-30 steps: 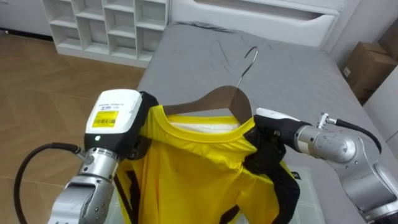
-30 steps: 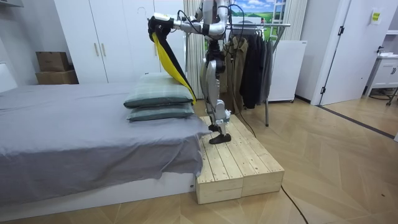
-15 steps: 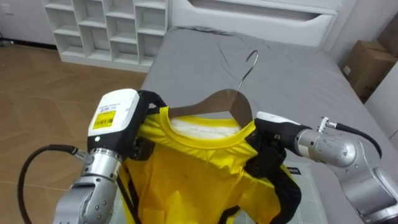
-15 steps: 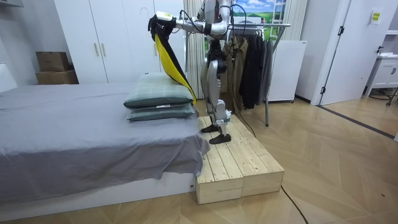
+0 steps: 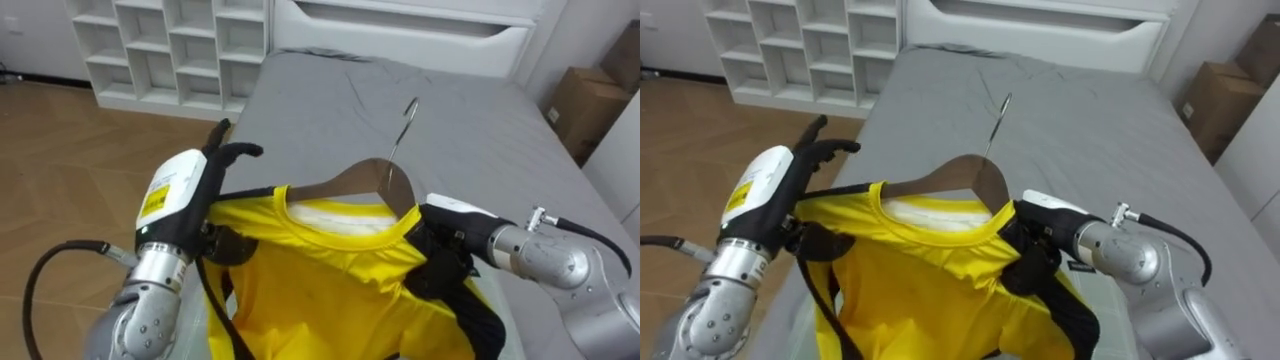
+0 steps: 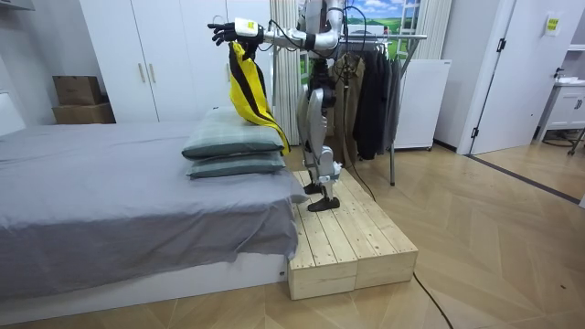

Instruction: Hang clothes

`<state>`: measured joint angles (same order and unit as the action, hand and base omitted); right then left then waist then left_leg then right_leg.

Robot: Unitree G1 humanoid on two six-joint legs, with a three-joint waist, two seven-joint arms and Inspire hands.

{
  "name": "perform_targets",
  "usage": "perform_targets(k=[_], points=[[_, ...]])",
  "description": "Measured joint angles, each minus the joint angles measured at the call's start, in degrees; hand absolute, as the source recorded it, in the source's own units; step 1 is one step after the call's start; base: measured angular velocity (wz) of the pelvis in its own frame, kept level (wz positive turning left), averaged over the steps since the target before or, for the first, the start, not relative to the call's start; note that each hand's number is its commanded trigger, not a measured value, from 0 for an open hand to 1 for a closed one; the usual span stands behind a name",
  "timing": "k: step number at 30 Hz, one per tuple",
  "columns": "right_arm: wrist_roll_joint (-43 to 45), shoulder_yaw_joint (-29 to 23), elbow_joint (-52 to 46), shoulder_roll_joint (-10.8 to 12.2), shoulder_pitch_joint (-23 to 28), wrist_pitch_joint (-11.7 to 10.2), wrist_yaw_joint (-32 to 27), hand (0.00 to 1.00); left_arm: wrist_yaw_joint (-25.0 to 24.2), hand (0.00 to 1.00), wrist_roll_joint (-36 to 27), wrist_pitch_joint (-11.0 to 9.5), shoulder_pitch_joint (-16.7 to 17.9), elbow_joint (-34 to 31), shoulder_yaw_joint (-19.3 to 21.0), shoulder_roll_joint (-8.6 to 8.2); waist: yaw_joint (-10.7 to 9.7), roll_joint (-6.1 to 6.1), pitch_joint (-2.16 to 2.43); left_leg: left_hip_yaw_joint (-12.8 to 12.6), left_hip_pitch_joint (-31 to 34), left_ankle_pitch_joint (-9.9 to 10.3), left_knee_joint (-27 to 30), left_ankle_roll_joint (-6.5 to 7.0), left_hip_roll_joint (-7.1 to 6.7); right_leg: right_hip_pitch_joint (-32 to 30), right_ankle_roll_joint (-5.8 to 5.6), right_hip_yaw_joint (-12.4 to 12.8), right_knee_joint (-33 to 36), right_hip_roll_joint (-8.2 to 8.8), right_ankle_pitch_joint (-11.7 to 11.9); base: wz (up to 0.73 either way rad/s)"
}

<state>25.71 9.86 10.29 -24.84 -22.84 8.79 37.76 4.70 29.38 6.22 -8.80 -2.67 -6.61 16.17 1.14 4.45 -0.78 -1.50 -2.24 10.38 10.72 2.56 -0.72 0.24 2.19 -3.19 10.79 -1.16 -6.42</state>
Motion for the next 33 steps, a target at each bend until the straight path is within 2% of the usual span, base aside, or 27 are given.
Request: perform_targets(k=[5,7,8,16,21,24,27,30,33], points=[[1.1,-1.3,0.0,0.0,0.1,0.0,0.0,1.0,-0.9,0.0,-7.3,0.0,1.2,0.1,0.6,-0.03,-0.5,-0.47,0.27,-0.1,-0.1,0.0,0.1,0.0,0.03,0.2,0.0,0.1,0.0,0.04,0.0,0.0],[2.2,-2.5,0.0,0.0,0.4,0.0,0.1,1.0,-2.2,0.0,-13.1,0.1,2.3,0.5,2.4,-0.02,-0.8,-1.06,0.5,-0.1,-0.6,0.0,0.1,0.02,0.03,0.7,0.0,0.0,-0.2,0.05,0.0,0.0],[2.3,-2.9,0.1,0.0,0.6,0.1,0.1,1.0,-2.6,0.0,-14.0,0.1,2.4,0.6,3.0,0.0,-0.7,-1.17,0.53,-0.1,-0.7,0.0,0.1,0.02,0.05,0.7,0.0,0.0,-0.2,0.03,0.0,0.0],[4.2,-7.9,0.1,0.0,3.7,0.7,0.1,1.0,-4.3,0.0,-23.7,0.0,3.8,1.1,11.3,-0.07,0.0,-2.41,0.53,-0.3,-1.4,0.0,-0.8,0.0,0.04,0.8,-0.03,0.5,0.1,-0.04,0.0,-0.03],[5.1,-10.7,-0.5,0.0,6.0,1.4,0.0,1.0,-4.1,0.0,-32.1,0.0,6.1,1.8,15.8,-0.82,0.6,-2.4,0.53,-0.9,-1.4,0.0,-1.0,0.0,-0.05,0.5,-0.09,0.7,0.0,-0.14,-0.1,-0.05],[6.6,-12.7,-3.2,0.0,7.6,1.9,0.0,1.0,-4.0,0.0,-33.3,-0.1,6.5,2.6,20.4,-1.03,1.0,-2.3,0.58,-1.3,-1.0,0.0,-1.2,0.0,-0.04,-0.3,-0.08,0.8,0.3,-0.08,-0.4,-0.03],[7.6,-14.9,-6.4,0.0,9.6,2.6,0.0,1.0,-3.6,0.0,-32.8,-0.3,8.6,6.4,23.8,-1.06,0.9,-2.24,0.63,-1.4,-0.9,0.0,-1.1,0.01,-0.08,-0.6,-0.06,0.8,1.0,0.03,-1.0,0.0],[10.9,-16.0,-6.8,0.0,9.8,2.6,0.1,1.0,-3.9,0.0,-32.1,-0.6,10.2,16.4,24.8,-0.93,1.0,-2.21,0.69,-1.5,-1.1,0.0,-1.1,0.0,-0.06,-0.4,-0.08,0.6,1.1,0.1,-1.2,-0.02],[12.0,-16.9,-6.8,-0.1,9.8,3.0,0.8,1.0,-5.7,0.0,-31.3,-0.2,13.8,26.5,24.7,-1.05,0.6,-1.74,0.91,-1.5,-1.0,0.0,-1.0,0.0,-0.05,-0.5,-0.03,0.4,1.0,0.09,-1.3,-0.04]])
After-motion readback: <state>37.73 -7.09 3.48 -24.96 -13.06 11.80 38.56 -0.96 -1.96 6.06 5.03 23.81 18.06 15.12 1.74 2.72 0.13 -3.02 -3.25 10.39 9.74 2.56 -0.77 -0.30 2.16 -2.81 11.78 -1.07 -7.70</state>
